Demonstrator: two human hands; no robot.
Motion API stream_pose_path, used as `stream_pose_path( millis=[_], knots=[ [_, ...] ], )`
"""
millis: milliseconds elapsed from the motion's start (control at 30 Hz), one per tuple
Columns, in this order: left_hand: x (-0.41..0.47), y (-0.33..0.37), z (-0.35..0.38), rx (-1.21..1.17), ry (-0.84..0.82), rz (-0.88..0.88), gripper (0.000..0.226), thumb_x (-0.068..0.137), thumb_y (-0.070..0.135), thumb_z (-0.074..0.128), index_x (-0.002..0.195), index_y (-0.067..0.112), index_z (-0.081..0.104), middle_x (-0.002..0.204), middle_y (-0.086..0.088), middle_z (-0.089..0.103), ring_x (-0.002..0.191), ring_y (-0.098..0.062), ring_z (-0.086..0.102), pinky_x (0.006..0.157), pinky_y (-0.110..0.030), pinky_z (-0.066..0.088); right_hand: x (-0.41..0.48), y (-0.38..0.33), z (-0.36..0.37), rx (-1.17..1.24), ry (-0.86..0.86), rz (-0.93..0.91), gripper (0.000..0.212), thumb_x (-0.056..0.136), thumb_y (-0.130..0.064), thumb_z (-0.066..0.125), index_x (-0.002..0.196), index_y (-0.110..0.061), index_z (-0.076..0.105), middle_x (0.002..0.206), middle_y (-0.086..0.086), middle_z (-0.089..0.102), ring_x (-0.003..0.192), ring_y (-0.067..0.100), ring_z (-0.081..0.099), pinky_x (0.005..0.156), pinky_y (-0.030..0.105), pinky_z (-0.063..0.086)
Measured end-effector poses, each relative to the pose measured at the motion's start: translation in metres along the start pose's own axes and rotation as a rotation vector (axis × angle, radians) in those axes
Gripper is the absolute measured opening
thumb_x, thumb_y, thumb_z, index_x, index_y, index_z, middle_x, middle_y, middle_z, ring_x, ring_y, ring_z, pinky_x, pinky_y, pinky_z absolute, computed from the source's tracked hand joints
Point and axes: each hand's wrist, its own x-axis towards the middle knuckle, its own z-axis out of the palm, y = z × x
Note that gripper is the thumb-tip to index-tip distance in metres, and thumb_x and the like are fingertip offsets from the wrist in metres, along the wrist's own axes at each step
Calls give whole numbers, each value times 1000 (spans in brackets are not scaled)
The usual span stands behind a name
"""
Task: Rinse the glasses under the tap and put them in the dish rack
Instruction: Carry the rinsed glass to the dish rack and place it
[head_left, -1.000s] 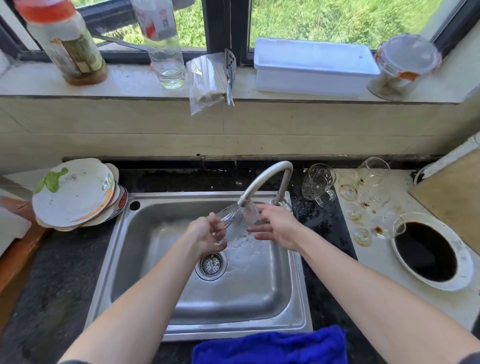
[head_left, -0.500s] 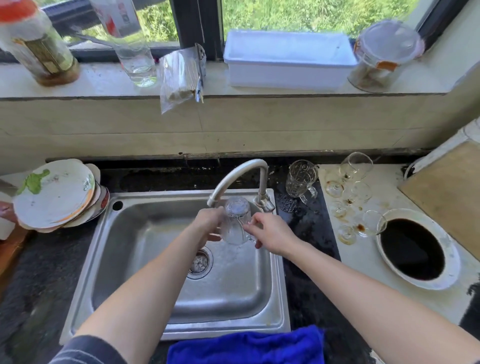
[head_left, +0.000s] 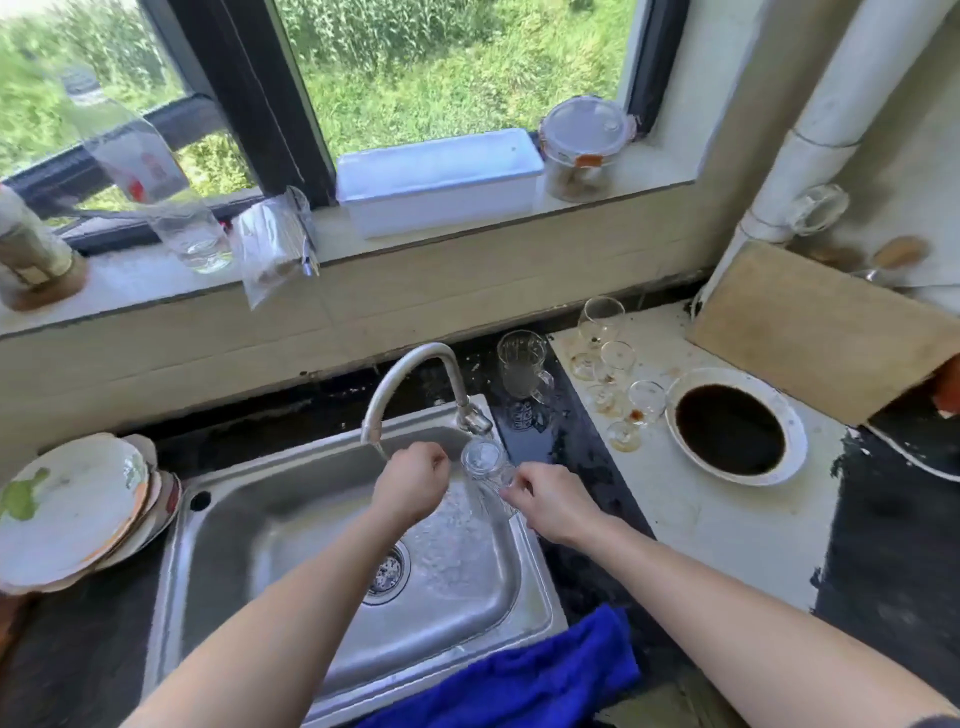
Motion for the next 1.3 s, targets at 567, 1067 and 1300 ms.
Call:
stream_pose_path(
  millis=[567,1067,1300],
  knots=[
    [-98,237,93,255,-204,673,23,89,24,42,71,18,55,75,-7,63,69,-30,62,67,-36,55,-288,166,-93,431,863,526,22,94,-34,54,76,-21,57,71,-5,65,63,18,70,61,29,51],
    [-355,470,317,374,-411,1098,24,90,23,42,86,12,64,89,-9,67,84,-32,60,70,-33,48,-630,366,-56,590,1123,965,26,94,-37,56,82,-14,61,68,-8,63,56,13,69,70,36,59],
    [-465,545,409,413,-577,1347,23,91,23,43,79,12,59,79,-9,60,76,-32,56,65,-32,43,-734,425,-32,643,1243,1174,25,94,-37,57,78,-18,62,63,-6,64,54,11,69,65,31,56]
  ],
)
